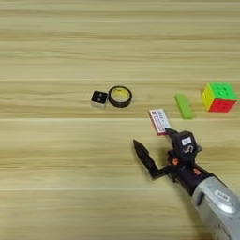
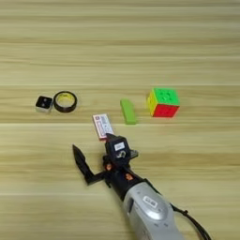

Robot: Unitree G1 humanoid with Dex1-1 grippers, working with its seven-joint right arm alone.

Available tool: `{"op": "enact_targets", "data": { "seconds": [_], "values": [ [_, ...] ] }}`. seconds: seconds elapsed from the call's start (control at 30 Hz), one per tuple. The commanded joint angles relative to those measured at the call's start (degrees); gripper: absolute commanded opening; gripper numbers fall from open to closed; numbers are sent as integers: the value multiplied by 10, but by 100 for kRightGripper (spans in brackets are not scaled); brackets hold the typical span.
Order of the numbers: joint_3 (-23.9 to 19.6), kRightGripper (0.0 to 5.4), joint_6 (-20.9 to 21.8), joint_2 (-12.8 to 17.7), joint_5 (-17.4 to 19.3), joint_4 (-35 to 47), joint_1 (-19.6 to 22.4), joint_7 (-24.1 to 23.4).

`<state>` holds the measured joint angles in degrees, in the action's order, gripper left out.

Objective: Move the objects on the table

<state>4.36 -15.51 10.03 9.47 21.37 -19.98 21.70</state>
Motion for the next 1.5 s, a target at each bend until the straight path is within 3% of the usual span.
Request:
{"op": "enact_targets", "data": {
  "seconds": [0.03,0.8,1.5],
  "values": [
    [-2,536,21,1,0,12,13,-7],
    [-4,536,41,-5,-16,-64,52,-20],
    [-33,536,110,-5,-20,-257,208,-12]
  ]
}}
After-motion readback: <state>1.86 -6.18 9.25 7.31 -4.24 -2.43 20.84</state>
